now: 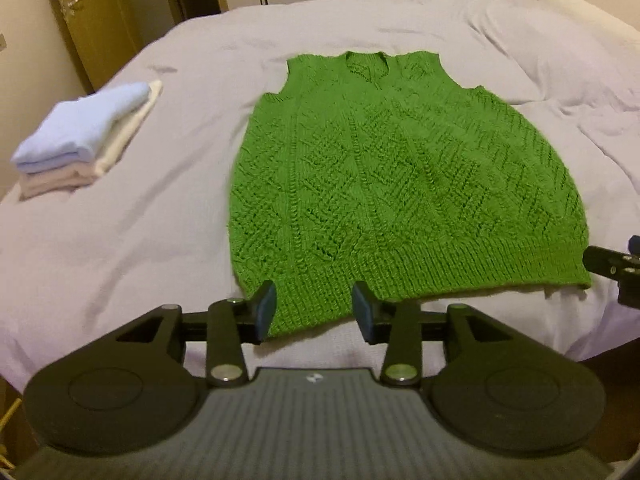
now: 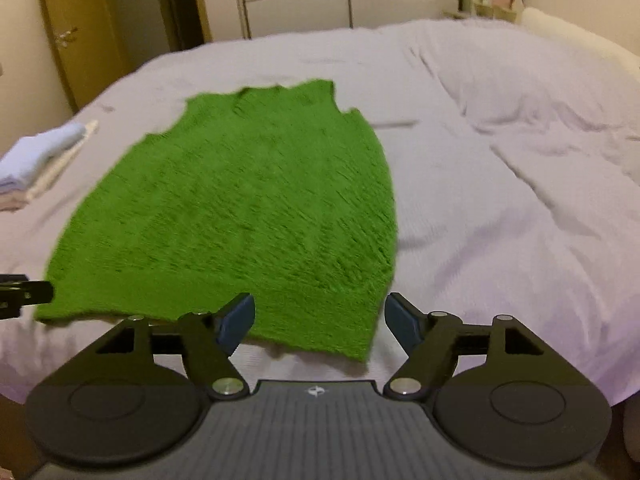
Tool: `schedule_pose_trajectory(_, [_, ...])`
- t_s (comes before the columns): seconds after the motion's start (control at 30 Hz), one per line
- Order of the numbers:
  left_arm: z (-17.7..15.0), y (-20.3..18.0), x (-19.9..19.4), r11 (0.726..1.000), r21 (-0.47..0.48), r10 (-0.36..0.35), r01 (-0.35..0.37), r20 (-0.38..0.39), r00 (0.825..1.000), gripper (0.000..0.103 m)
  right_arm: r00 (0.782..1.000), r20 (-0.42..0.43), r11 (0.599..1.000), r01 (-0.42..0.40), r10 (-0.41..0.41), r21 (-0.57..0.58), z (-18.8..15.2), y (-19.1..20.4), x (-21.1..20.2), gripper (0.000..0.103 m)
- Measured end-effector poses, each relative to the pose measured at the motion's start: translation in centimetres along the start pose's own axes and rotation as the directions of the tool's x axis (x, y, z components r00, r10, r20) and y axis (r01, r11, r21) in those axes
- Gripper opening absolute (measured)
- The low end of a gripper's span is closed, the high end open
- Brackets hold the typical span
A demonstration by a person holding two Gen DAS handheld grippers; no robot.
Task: Fold clothes
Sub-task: 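Release the hem with both grippers and pull them back from the vest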
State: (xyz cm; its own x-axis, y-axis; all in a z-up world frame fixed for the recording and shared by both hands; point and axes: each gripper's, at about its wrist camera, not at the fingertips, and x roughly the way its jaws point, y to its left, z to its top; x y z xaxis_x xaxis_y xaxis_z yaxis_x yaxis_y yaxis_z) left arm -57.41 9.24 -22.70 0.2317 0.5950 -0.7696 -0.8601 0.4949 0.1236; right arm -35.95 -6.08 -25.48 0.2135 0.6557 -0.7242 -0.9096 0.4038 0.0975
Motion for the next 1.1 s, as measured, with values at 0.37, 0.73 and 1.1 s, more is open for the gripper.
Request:
schedule_pose_trajectory(0.37, [-2.4, -0.5, -4.5, 1.0, 0.008, -0.021, 0.021, 0.044, 0.999, 0.045, 0.999, 0.046, 0.999, 0.005, -0.006, 0.036, -1.2, 1.0, -4.3, 0.089])
schedule_pose_trajectory(0.73, [-4.1, -0.4, -7.8, 1.0, 0.008, -0.026, 0.026, 0.091, 0.996, 0.049, 0.995, 0.096, 0.999, -0.004, 0.0, 0.043, -2.7, 2.2, -7.6, 0.089])
schedule_pose_trajectory(1.1, [-4.0, -0.2, -7.9, 0.999, 0.011, -0.043, 0.042, 0.102, 0.994, 0.055, 0.995, 0.104, 0.999, -0.009, 0.004, 0.053, -2.6, 2.0, -8.1, 0.089])
